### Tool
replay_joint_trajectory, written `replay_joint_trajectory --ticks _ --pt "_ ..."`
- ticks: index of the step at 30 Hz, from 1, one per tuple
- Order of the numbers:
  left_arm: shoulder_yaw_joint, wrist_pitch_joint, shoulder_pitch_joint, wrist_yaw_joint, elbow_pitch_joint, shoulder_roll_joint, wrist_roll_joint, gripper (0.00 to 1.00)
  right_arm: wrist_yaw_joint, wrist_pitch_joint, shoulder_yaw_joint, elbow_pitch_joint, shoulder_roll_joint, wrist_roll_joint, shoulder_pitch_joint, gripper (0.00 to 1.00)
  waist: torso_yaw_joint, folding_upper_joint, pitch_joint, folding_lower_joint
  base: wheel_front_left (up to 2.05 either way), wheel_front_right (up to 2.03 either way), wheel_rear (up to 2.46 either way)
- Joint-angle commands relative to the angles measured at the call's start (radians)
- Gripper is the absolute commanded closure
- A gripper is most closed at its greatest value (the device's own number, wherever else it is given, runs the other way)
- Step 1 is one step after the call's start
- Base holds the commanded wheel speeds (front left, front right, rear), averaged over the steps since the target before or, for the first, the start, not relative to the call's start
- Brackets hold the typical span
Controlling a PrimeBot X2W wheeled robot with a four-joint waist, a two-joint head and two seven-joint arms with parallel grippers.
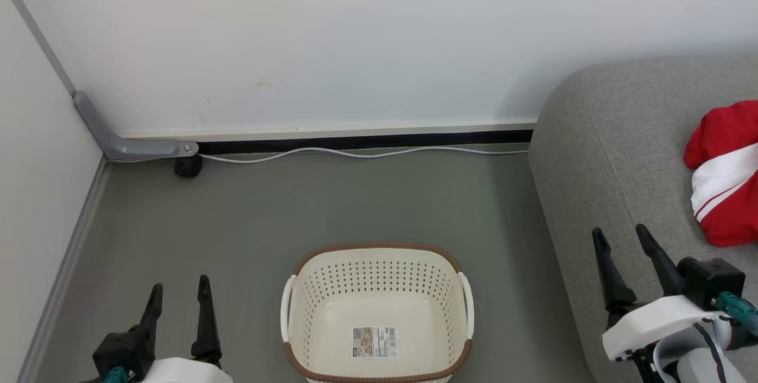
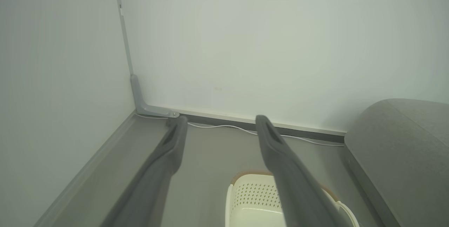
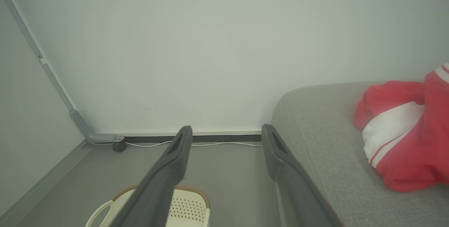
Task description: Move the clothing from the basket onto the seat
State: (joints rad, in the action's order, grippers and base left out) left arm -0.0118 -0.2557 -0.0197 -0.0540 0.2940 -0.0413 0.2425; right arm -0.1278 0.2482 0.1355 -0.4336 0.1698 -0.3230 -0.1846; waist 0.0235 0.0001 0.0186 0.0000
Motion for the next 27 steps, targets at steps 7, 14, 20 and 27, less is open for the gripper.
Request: replay_joint_trajectory --ticks 7,14,20,27 --pt "0.011 0.000 0.000 0.000 0.002 0.000 0.010 1.00 0.000 0.000 0.000 -0.001 -0.004 -0.001 0.000 1.00 0.005 -0.0001 -0.005 0.0000 0.00 0.00 0.00" --pt "0.003 0.018 -0.002 0.007 0.042 0.008 0.054 1.00 0.000 -0.016 -0.006 -0.026 -0.022 -0.044 0.024 1.00 0.004 -0.0001 -0.005 0.0009 0.00 0.00 0.00" --pt "0.000 0.034 0.001 0.015 0.035 0.007 0.120 1.00 0.000 -0.033 -0.018 -0.014 -0.027 -0.106 0.029 1.00 0.002 -0.0001 -0.005 0.0003 0.00 0.00 0.00" --pt "-0.004 0.052 0.008 0.026 0.029 0.006 0.196 1.00 0.000 -0.052 -0.031 -0.001 -0.033 -0.177 0.031 1.00 0.001 -0.0001 -0.007 0.0000 0.00 0.00 0.00"
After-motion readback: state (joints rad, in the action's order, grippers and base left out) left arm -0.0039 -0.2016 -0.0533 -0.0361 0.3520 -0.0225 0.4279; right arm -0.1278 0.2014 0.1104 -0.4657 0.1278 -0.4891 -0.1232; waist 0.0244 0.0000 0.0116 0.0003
